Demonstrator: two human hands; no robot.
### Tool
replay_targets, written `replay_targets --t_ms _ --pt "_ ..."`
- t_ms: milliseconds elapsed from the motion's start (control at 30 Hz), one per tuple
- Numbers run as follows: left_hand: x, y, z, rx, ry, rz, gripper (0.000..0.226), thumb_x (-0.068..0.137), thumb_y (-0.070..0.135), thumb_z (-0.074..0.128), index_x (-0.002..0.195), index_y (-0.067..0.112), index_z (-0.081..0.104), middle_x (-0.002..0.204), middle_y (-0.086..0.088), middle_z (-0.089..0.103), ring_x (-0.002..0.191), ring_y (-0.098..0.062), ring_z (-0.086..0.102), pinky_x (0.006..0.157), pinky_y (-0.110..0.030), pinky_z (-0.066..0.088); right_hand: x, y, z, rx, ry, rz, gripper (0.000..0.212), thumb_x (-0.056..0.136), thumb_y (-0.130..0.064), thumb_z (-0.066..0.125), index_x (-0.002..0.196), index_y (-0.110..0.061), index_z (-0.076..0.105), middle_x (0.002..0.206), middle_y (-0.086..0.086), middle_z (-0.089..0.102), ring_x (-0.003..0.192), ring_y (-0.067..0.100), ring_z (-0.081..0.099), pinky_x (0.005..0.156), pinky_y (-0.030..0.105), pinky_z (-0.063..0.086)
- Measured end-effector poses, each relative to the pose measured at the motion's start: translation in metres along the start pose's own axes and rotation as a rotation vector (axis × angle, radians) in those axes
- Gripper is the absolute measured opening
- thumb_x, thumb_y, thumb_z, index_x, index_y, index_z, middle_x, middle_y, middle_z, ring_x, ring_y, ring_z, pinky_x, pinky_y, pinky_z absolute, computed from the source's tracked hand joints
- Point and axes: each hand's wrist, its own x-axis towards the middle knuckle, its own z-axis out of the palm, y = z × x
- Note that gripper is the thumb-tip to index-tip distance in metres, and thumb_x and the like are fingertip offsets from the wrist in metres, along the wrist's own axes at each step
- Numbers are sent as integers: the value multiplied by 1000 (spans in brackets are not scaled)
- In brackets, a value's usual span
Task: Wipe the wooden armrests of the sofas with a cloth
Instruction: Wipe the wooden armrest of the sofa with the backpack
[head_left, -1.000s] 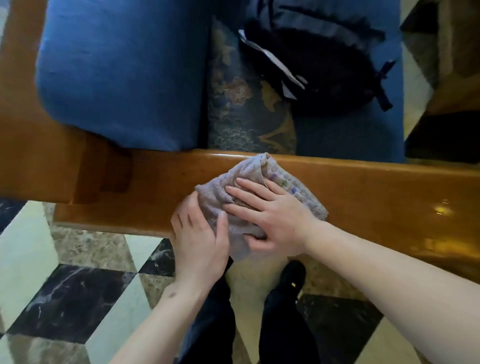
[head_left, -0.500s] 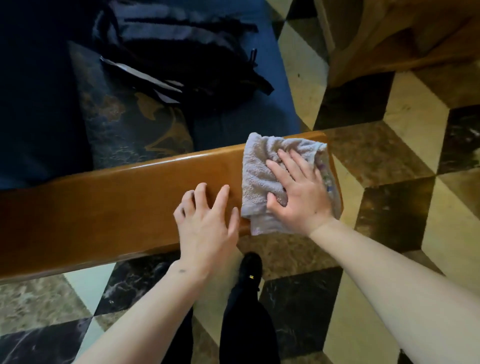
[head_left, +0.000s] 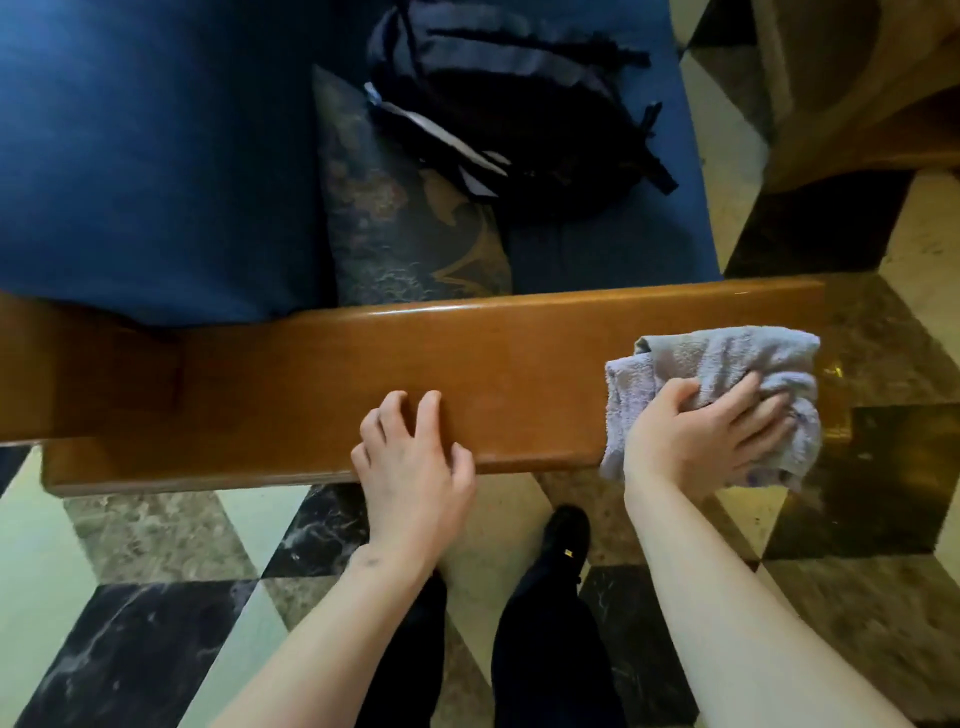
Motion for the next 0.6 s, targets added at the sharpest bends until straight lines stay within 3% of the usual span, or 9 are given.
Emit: replay_targets --t_ms 100,233,433,600 --pt "1 -57 -19 -37 49 -168 53 95 40 57 143 25 40 151 -13 36 138 -39 33 113 -59 35 -42 -17 10 -22 -37 -92 65 103 -41 40 162 -17 33 175 12 19 162 36 12 129 59 8" --pt "1 -120 -36 -130 94 -277 47 95 32 56 140 27 45 147 -12 37 130 -42 34 110 -60 33 -114 -39 21 -110 -162 -379 67 102 -42 34 163 -16 31 174 14 19 162 36 13 129 59 12" --pt "-1 -174 -60 -548 296 -371 50 86 22 44 133 7 52 135 -14 49 126 -34 41 109 -59 35 -233 -84 48 -195 -323 -910 70 95 -43 39 162 -20 36 171 12 29 159 35 24 122 63 27" --pt "5 -187 -76 -647 284 -394 51 83 17 41 127 -5 55 122 -12 55 118 -40 49 103 -57 40 -300 -116 68 -150 -544 -1415 73 96 -51 40 163 -23 32 174 9 23 162 33 12 126 61 6"
